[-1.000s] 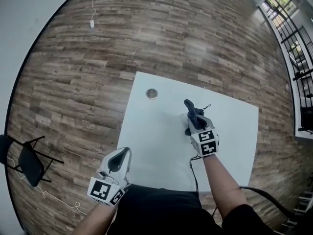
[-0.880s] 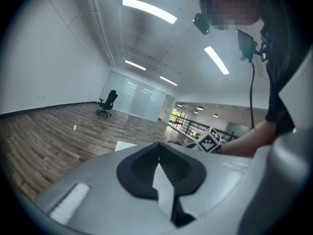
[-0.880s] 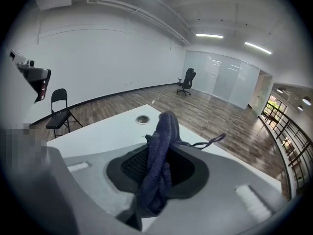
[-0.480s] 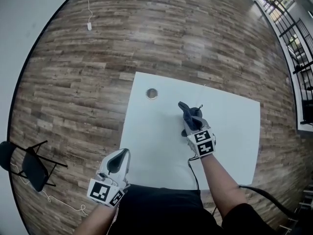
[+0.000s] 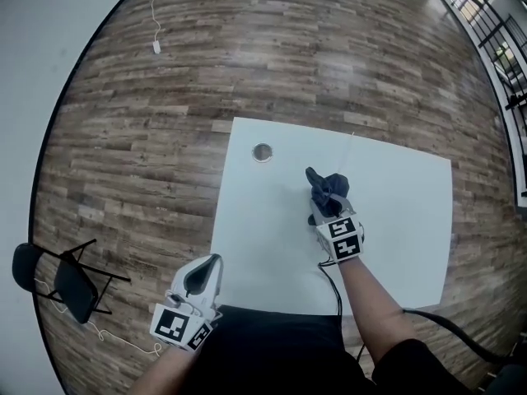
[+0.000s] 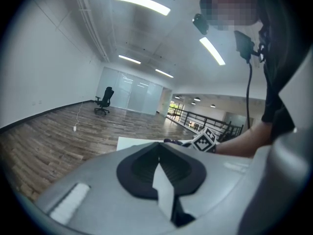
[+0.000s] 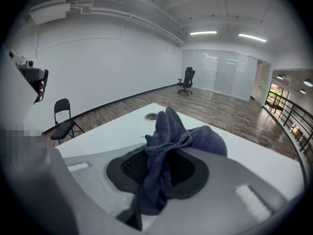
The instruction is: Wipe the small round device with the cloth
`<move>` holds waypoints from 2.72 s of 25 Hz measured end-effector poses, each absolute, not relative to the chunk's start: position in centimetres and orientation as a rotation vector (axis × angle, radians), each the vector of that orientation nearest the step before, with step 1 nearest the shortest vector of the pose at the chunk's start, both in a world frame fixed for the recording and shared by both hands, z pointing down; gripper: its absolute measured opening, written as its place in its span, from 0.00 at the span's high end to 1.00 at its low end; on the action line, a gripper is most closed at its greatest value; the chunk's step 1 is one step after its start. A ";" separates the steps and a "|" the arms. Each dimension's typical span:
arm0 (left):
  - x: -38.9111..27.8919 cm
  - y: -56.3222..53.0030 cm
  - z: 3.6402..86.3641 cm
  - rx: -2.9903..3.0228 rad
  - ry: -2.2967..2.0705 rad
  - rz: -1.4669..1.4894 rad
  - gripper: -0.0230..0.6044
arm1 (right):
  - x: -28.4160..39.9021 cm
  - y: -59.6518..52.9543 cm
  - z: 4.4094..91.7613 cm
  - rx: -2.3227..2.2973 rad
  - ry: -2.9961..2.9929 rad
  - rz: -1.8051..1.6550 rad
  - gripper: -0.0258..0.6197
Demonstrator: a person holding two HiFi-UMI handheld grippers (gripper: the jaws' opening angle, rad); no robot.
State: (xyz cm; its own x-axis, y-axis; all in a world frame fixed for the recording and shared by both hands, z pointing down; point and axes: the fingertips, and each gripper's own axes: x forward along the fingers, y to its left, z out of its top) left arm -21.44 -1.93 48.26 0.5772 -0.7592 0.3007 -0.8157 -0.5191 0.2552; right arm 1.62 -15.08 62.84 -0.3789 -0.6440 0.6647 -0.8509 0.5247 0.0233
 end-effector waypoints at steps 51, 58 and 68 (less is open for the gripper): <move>-22.0 -2.4 47.9 2.488 -1.296 0.311 0.96 | 9.3 -14.1 67.8 1.388 -2.036 0.558 0.82; -21.7 -3.1 48.7 2.487 -1.275 0.252 0.96 | 4.4 -11.7 68.9 1.118 -2.093 0.460 0.82; -19.5 -3.5 49.6 2.517 -1.156 0.214 0.96 | 5.9 -11.1 61.1 1.243 -2.108 0.406 0.82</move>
